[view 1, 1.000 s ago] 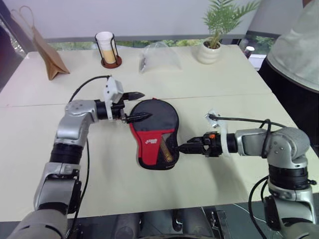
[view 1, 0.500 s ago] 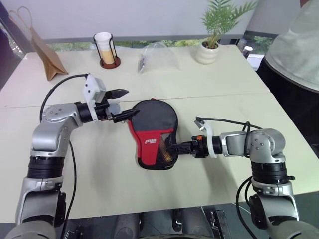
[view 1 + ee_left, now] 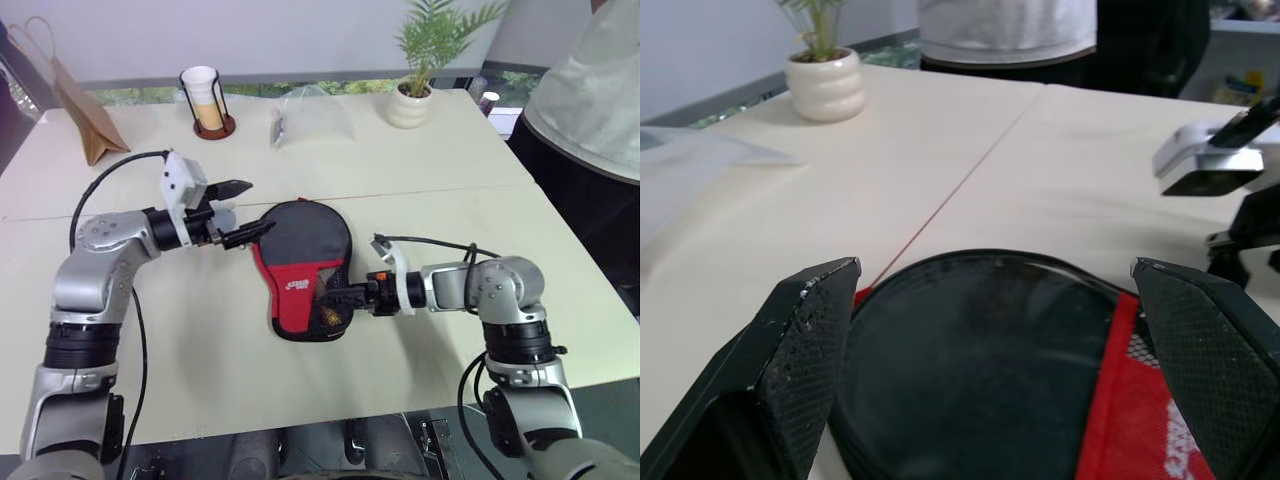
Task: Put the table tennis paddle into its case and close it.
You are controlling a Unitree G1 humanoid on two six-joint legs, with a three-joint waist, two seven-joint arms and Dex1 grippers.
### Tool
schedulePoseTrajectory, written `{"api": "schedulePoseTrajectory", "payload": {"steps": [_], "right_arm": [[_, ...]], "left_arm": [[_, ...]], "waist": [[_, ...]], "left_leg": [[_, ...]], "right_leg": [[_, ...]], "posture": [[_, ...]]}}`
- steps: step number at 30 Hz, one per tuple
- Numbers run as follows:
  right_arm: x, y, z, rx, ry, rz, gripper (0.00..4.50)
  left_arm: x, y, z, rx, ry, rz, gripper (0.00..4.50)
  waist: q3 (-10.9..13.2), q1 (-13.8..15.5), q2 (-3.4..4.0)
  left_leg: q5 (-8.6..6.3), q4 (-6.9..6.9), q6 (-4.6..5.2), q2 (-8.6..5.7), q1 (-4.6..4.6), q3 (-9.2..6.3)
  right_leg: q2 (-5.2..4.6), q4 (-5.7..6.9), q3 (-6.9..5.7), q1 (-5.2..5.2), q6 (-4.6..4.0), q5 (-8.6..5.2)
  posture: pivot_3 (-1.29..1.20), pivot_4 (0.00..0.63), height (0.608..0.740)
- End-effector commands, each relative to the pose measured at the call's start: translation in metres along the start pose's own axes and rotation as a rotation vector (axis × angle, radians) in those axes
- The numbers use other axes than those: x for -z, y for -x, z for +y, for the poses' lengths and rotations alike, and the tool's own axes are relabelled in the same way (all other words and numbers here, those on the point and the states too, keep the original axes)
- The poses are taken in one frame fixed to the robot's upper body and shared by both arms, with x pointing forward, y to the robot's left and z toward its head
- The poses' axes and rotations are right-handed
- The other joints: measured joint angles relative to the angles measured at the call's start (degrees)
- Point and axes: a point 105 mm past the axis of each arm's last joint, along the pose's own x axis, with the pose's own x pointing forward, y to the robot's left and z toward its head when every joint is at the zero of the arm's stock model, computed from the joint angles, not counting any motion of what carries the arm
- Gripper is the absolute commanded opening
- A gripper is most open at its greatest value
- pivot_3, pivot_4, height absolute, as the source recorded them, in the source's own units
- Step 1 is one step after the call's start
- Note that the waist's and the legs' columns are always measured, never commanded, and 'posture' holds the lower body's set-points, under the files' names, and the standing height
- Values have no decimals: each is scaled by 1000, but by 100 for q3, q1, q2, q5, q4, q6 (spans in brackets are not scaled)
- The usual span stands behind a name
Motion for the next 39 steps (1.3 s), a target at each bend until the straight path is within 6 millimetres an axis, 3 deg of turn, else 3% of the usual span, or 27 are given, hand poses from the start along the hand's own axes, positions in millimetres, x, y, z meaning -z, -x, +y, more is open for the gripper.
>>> {"api": "schedulePoseTrajectory", "payload": {"steps": [1, 4, 9, 11, 24, 34, 39], "right_arm": [[16, -10, -2, -11, -45, 72, 4244], [14, -10, -5, -13, -66, 66, 3172], [17, -13, -6, -29, -100, 72, 652], [22, -13, -7, -40, -119, 83, 28], [71, 2, 5, -93, -98, 245, 28], [70, 25, -7, -25, -88, 269, 28], [61, 25, -6, -15, -23, 235, 28]], "left_arm": [[-11, 9, -8, 47, -37, -3, 4500], [-11, 9, -8, 42, -39, 1, 4500], [-11, 9, -6, 30, -48, 3, 4500], [-12, 8, -5, 29, -50, 2, 4500], [-12, 5, -5, 31, -56, -3, 4500], [-9, 3, -7, 40, -51, -2, 4500], [-7, 1, -9, 50, -51, 5, 4500]], "waist": [[0, 8, 1], [0, 35, 1], [0, 34, 1], [0, 24, 1], [-1, 61, 0], [0, 84, 0], [0, 86, 0]], "left_leg": [[0, -2, 0, 0, 1, 0], [0, -3, 0, 0, 0, -1], [0, -3, 0, -1, -3, 0], [0, -3, 0, -1, -2, 0], [-1, -9, 0, -3, -5, 1], [-2, -9, 0, -10, -7, 1], [-1, -8, 0, -10, -7, 1]], "right_leg": [[0, 0, 0, 0, 0, 0], [-1, 0, 0, 0, -1, -1], [-1, -5, 0, 0, -1, 0], [-1, -6, 0, 0, -1, 0], [-5, -16, 0, 0, -1, -1], [-12, -18, -1, 1, -2, -2], [-13, -18, -1, 1, -5, -4]], "posture": [[0, 150, 740], [0, 150, 740], [0, 150, 740], [0, 150, 740], [0, 150, 740], [0, 150, 740], [0, 150, 740]]}}
